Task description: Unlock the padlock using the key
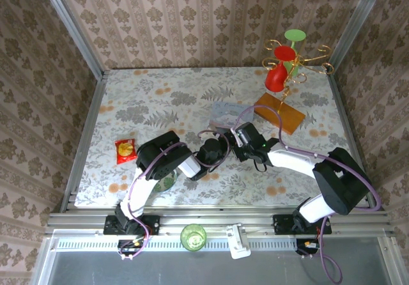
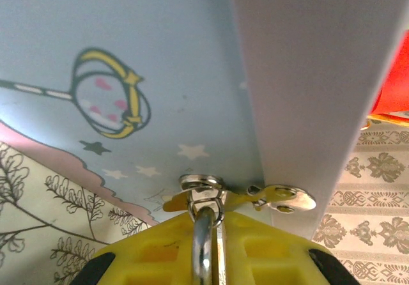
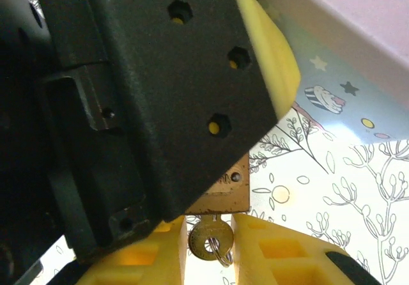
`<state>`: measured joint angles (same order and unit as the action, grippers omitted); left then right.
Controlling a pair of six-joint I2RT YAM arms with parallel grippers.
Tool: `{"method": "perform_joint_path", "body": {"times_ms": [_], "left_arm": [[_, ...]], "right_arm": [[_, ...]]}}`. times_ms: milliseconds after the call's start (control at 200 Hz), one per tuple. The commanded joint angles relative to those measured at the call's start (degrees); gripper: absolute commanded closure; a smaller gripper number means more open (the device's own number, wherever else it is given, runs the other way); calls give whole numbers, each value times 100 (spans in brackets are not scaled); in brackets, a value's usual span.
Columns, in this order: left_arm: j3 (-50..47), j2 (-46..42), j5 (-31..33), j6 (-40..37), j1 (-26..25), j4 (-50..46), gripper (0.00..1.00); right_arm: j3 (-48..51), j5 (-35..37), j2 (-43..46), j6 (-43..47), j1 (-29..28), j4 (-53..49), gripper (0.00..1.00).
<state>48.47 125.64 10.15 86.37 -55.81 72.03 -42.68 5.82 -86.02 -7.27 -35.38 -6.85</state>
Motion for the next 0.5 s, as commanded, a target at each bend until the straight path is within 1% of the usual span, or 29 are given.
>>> {"method": "perform_joint_path", "body": {"times_ms": [0, 115, 185, 245, 305, 350, 415, 495], "left_arm": [[-39, -356, -52, 71, -20, 121, 100], [-17, -348, -70, 168, -53, 112, 100], [-30, -348, -49, 222, -66, 110, 100], [-49, -357, -58, 240, -57, 110, 100], [-39, -365, -76, 225, -54, 110, 100], [-40, -374, -70, 239, -62, 111, 100], [-41, -367, -65, 254, -75, 118, 100], [-52, -327, -84, 347, -72, 152, 100]], "right_arm": [[136, 184, -29, 100, -40, 586, 77], [262, 460, -38, 209, -106, 928, 79], [279, 776, -62, 346, -273, 1052, 76], [268, 1057, -88, 477, -440, 1093, 76], [301, 1319, -123, 597, -569, 1180, 79], [342, 1341, -144, 610, -576, 1290, 82], [348, 1409, -195, 597, -584, 1328, 84], [304, 1385, -257, 538, -580, 1295, 89]]}}
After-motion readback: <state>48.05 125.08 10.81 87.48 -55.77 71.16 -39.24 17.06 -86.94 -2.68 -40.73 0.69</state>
